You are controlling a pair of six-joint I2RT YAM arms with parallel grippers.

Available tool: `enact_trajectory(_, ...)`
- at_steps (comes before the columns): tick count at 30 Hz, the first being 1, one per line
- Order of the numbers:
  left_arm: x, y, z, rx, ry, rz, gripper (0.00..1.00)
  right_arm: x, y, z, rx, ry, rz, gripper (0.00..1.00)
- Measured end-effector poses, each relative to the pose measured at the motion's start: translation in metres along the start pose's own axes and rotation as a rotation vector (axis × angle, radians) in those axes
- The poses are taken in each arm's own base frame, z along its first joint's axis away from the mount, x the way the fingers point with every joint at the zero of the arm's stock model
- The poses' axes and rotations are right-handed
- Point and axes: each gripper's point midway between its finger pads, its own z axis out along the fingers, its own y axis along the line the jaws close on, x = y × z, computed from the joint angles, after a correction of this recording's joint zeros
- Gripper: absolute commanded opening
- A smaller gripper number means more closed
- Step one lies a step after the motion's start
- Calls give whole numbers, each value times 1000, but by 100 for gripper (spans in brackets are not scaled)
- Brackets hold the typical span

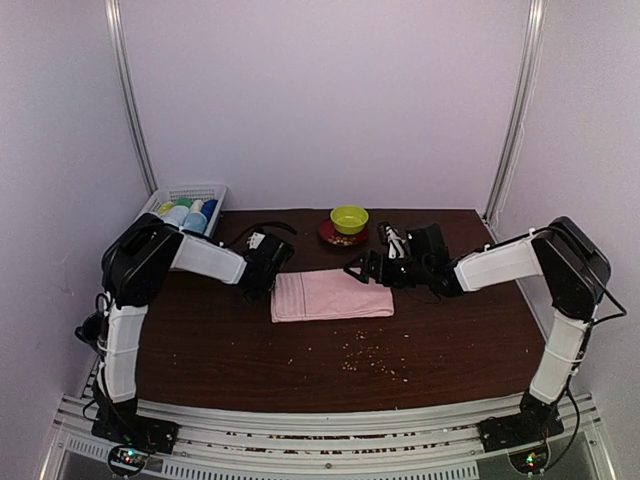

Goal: Roll the towels
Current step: Adjust the towel at the center of the board, then move the towel to the center of the board.

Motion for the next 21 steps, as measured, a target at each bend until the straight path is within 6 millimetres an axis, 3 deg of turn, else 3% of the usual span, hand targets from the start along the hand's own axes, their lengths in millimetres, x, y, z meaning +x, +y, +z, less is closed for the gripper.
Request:
enact_trajectory(4, -2, 14, -7, 2, 3, 2, 98, 24, -13, 2, -31, 46, 64, 100)
enact_trajectory(10, -24, 32, -40, 52, -44, -46, 98, 50, -27, 3, -60, 94, 151, 100)
enact_trajectory(13, -32, 19, -62, 96, -83, -43, 98, 55, -27, 1, -72, 101, 172, 100)
enact_trajectory(16, -27, -7, -82, 148, -105, 0, 98, 53, -24, 1, -86, 93, 179, 100)
enact_trajectory(21, -12, -42, -86, 173, -100, 70, 98, 54, -22, -2, -97, 95, 186, 100)
